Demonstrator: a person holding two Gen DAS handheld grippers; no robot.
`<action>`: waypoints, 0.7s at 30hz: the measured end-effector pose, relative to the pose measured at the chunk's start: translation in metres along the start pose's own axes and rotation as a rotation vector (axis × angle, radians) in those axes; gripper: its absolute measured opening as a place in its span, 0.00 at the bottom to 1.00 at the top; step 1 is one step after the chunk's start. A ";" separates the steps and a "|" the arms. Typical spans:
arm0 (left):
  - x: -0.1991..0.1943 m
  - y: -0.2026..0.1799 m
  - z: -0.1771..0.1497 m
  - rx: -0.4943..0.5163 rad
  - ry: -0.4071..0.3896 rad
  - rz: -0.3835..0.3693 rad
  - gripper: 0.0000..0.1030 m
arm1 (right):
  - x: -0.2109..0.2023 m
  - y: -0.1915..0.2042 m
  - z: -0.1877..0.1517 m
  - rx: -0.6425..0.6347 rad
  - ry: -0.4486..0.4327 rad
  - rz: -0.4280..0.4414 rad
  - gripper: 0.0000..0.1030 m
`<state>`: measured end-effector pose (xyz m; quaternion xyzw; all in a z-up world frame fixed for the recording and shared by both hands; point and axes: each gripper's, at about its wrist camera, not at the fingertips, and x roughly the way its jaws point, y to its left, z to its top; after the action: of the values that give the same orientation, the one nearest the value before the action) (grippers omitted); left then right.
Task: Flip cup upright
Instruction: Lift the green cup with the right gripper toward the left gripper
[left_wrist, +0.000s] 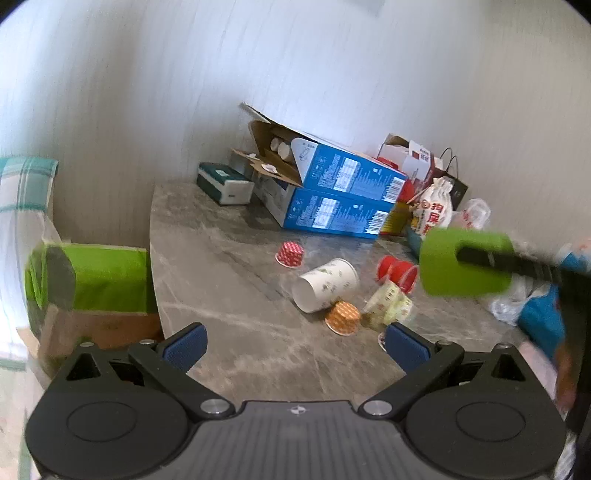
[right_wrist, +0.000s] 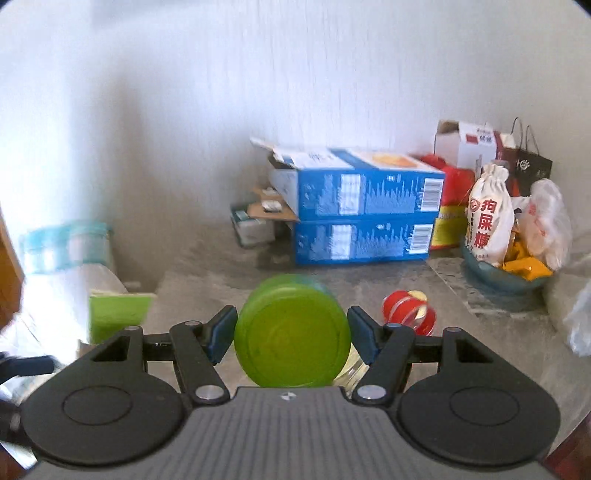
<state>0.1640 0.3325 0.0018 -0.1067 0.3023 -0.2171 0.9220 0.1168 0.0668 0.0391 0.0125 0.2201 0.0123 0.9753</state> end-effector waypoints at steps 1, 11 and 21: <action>-0.004 -0.001 -0.003 -0.002 -0.005 0.002 1.00 | -0.007 0.003 -0.011 -0.005 -0.015 0.000 0.64; -0.033 -0.024 -0.023 0.033 -0.020 0.040 1.00 | -0.029 0.025 -0.121 -0.039 -0.429 -0.071 0.65; -0.033 -0.052 -0.039 0.060 0.010 0.067 1.00 | -0.001 0.048 -0.188 -0.115 -0.543 -0.032 0.65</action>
<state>0.0992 0.2993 0.0048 -0.0678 0.3035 -0.1957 0.9301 0.0346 0.1178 -0.1289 -0.0435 -0.0504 0.0053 0.9978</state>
